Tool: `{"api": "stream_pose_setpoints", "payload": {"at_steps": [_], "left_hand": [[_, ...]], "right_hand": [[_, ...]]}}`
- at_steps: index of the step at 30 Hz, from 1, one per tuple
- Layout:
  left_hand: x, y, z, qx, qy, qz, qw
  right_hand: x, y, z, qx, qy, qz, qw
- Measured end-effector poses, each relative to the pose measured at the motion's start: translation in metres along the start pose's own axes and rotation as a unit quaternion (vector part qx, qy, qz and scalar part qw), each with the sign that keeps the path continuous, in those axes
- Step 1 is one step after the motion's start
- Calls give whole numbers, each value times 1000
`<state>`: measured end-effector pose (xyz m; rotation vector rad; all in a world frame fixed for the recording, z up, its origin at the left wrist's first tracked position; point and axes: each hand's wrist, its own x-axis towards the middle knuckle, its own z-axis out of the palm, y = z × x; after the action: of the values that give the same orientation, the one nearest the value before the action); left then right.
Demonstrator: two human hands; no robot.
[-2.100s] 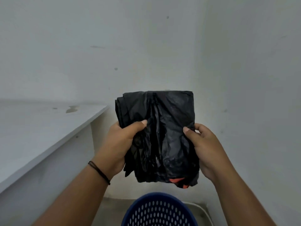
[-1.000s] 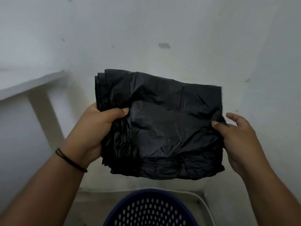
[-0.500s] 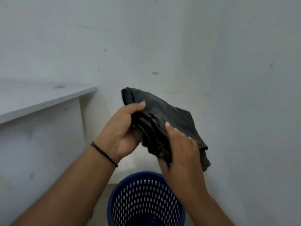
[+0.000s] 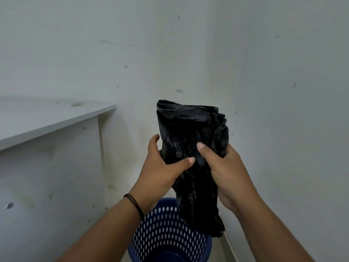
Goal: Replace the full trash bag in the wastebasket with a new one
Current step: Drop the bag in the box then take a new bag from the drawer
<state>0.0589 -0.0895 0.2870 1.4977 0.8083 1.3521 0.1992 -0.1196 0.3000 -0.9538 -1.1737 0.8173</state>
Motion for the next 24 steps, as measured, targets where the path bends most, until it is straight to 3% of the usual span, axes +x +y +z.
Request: {"api": "stream_pose_setpoints", "payload": {"at_steps": [3,6,8,10,19,24], "left_hand": [[7,2,-6,-63,2,-27,998],[8,1,-10,-123,-68,-3,990],[7,0,-9,-66,-98,43,992],[11,-6,-10,-6,-71,76,995],[45,-26,-54,-6,68,43,997],[67,-22,-94,21,87,37,995]], "right_hand": [[1,-2,0,103,-110,54,987],[4,1,1,137,-167,82,973],[7,6,3,149,-174,94,969],[11,11,6,162,-170,98,967],[46,41,-3,40,-9,40,998],[68,51,-37,2,82,11,997]]}}
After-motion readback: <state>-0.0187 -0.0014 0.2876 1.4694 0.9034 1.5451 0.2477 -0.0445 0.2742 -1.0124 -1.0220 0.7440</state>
